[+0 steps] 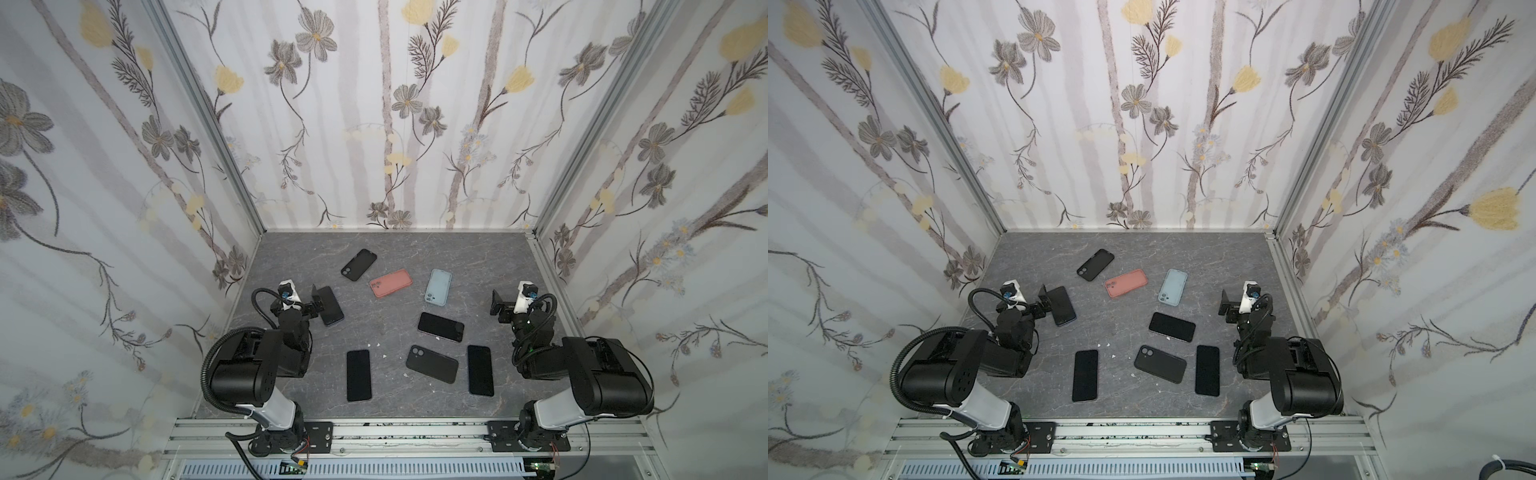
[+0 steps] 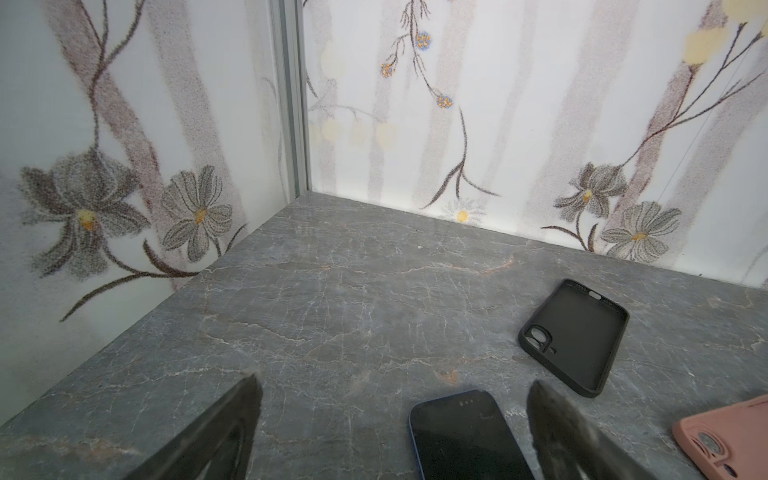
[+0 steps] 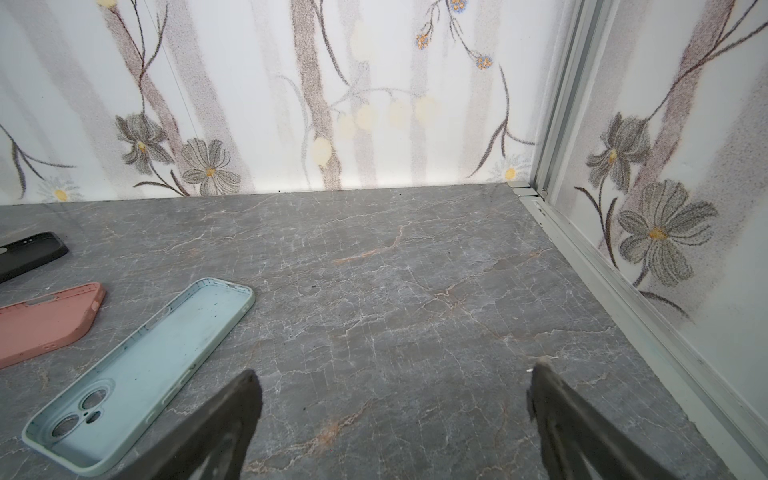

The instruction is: Put the phone into the phone case

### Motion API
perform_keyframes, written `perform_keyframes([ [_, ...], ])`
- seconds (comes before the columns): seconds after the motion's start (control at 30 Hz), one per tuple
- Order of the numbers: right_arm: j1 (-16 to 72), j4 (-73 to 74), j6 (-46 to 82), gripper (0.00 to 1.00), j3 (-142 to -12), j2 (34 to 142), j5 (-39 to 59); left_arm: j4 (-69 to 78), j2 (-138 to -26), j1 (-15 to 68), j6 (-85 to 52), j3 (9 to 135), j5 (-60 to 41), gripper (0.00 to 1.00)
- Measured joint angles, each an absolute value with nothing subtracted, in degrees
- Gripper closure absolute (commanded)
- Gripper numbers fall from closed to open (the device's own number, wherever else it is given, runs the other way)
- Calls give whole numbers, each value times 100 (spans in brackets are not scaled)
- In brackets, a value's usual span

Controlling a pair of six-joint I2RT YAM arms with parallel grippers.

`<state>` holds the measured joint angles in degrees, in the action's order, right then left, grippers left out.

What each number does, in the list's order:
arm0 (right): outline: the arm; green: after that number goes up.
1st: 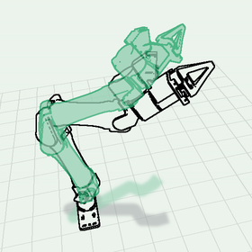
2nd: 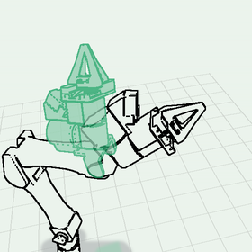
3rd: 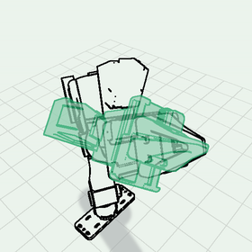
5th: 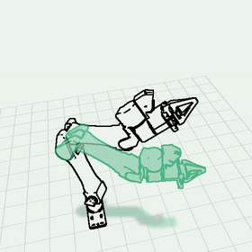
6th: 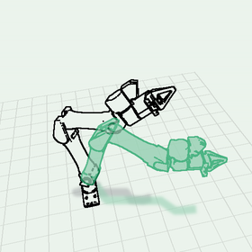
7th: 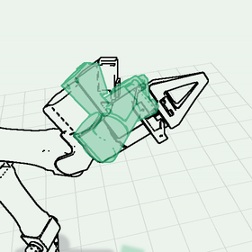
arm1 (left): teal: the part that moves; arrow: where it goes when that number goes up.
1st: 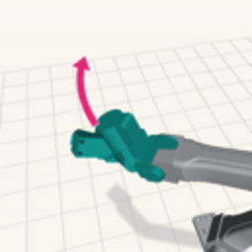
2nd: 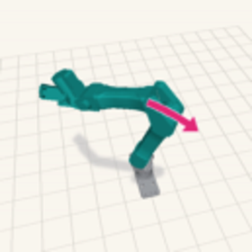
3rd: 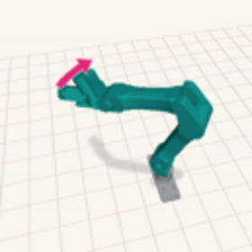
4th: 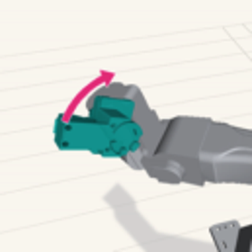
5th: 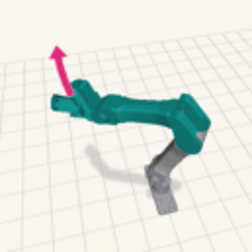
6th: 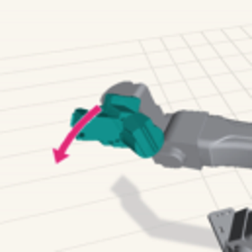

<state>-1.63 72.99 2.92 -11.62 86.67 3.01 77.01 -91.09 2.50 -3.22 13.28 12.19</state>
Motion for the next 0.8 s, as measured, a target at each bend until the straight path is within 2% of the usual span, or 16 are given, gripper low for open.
perform_keyframes([
  [0.43, -163, 7299, 290, 0, -1168, 8670, 279, 7603, -9109, 239, -325, 1330, 1133, 0],
  [0.47, -163, 7299, 290, 0, -1168, 8670, 276, 7601, -9109, 239, -325, 1334, 1133, 2],
  [0.5, -163, 7299, 290, 0, -1168, 8670, 268, 7603, -9109, 239, -325, 1337, 1131, 12],
  [0.53, -161, 7299, 290, 0, -1168, 8670, 261, 7603, -9109, 239, -331, 1337, 1131, 17],
  [0.6, -163, 7279, 283, 0, -1168, 8646, 272, 7601, -9070, 242, -331, 1319, 1100, 17],
  [0.7, -176, 6600, 211, 0, -1479, 8246, 493, 7391, -8405, 287, -322, 1127, 1083, 10],
  [0.8, -123, 5557, 189, 2, -2281, 7679, 681, 6436, -7170, 342, -408, 1389, 1219, 10],
])
